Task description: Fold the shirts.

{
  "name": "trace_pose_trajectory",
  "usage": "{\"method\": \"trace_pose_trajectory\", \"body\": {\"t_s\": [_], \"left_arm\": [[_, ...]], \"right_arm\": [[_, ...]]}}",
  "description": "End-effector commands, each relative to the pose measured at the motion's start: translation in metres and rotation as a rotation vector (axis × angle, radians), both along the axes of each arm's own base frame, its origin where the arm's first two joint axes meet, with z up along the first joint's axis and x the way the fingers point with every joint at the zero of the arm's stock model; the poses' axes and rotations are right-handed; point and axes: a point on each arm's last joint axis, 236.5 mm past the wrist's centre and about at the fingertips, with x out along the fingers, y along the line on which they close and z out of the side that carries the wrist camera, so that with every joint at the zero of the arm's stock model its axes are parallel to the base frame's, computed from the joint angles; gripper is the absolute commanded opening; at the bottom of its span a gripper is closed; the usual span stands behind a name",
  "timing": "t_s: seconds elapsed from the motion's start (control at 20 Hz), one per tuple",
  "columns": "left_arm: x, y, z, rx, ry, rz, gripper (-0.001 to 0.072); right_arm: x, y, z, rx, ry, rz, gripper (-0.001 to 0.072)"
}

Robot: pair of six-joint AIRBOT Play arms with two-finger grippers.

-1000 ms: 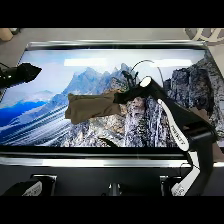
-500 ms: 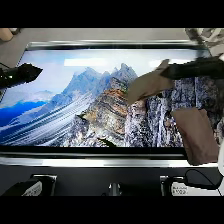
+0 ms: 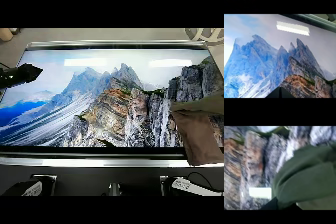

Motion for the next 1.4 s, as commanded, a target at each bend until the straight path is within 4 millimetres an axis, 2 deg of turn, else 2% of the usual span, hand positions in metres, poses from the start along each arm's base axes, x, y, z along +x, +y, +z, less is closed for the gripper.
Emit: {"method": "trace_pose_trajectory", "body": {"t_s": [0.0,0.1,0.15,0.25,0.45,0.5,0.55,0.6,0.65,0.7,0.75,0.8,0.85,0.9,0.95,1.0,1.05,1.1,1.15,1.2,1.25,1.3,1.35], "left_arm": [[0.001,0.0,-0.001,0.0,0.003,-0.001,0.0029],[0.0,-0.003,-0.002,0.0,0.004,-0.007,0.0028],[0.0,-0.006,-0.002,0.0,0.004,-0.013,0.0028],[-0.001,-0.012,-0.002,0.009,-0.001,-0.032,0.0029],[-0.002,-0.019,-0.002,0.008,0.0,-0.049,0.0029],[-0.002,-0.019,-0.002,0.008,-0.001,-0.049,0.0029],[-0.002,-0.02,-0.002,0.008,-0.001,-0.051,0.0028],[-0.003,-0.021,-0.002,0.008,-0.001,-0.053,0.0028],[-0.003,-0.022,-0.001,0.008,-0.003,-0.054,0.0028],[-0.003,-0.021,0.002,0.009,-0.009,-0.053,0.0028],[-0.002,-0.021,0.009,0.011,-0.025,-0.053,0.0027],[0.001,-0.018,0.02,0.029,-0.051,-0.048,0.0026],[0.004,-0.012,0.036,0.08,-0.091,-0.039,0.0026],[0.009,-0.002,0.055,0.152,-0.132,-0.018,0.0025],[0.016,0.012,0.069,0.237,-0.154,0.029,0.0024],[0.023,0.03,0.077,0.329,-0.146,0.097,0.0024],[0.029,0.05,0.075,0.421,-0.094,0.173,0.0023],[0.032,0.064,0.061,0.499,-0.013,0.226,0.0025],[0.033,0.068,0.039,0.548,0.08,0.236,0.0027],[0.03,0.063,0.006,0.563,0.191,0.204,0.0087],[0.019,0.054,-0.032,0.548,0.332,0.169,0.0366],[-0.004,0.046,-0.075,0.535,0.52,0.127,0.0715],[-0.027,0.038,-0.106,0.558,0.659,0.055,0.072]], "right_arm": [[-0.081,-0.041,-0.028,-0.106,0.3,-0.114,0.0021],[-0.117,-0.054,-0.046,-0.172,0.449,-0.173,0.0021],[-0.133,-0.051,-0.059,-0.168,0.516,-0.177,0.0021],[-0.155,-0.036,-0.093,-0.127,0.599,-0.169,0.0021],[-0.181,-0.001,-0.158,-0.061,0.66,-0.209,0.0025],[-0.187,0.006,-0.17,-0.045,0.68,-0.216,0.0094],[-0.192,0.007,-0.177,-0.048,0.697,-0.215,0.0315],[-0.194,0.001,-0.178,-0.076,0.7,-0.219,0.0585],[-0.191,-0.014,-0.173,-0.137,0.68,-0.206,0.0704],[-0.186,-0.029,-0.161,-0.198,0.651,-0.196,0.0705],[-0.171,-0.055,-0.139,-0.302,0.58,-0.193,0.0704],[-0.145,-0.086,-0.104,-0.433,0.455,-0.195,0.0703],[-0.114,-0.111,-0.06,-0.563,0.309,-0.204,0.0701],[-0.078,-0.131,-0.001,-0.726,0.138,-0.205,0.0696],[-0.044,-0.134,0.055,-0.863,-0.018,-0.19,0.0691],[-0.012,-0.122,0.103,-0.961,-0.163,-0.164,0.0689],[0.021,-0.092,0.14,-1.007,-0.298,-0.12,0.0673],[0.05,-0.052,0.154,-0.988,-0.395,-0.064,0.067],[0.071,-0.011,0.149,-0.926,-0.433,0.0,0.067],[0.088,0.033,0.126,-0.828,-0.408,0.073,0.067],[0.097,0.072,0.094,-0.74,-0.338,0.163,0.067],[0.097,0.111,0.054,-0.653,-0.233,0.286,0.0671],[0.09,0.143,0.019,-0.563,-0.125,0.396,0.0673]]}}
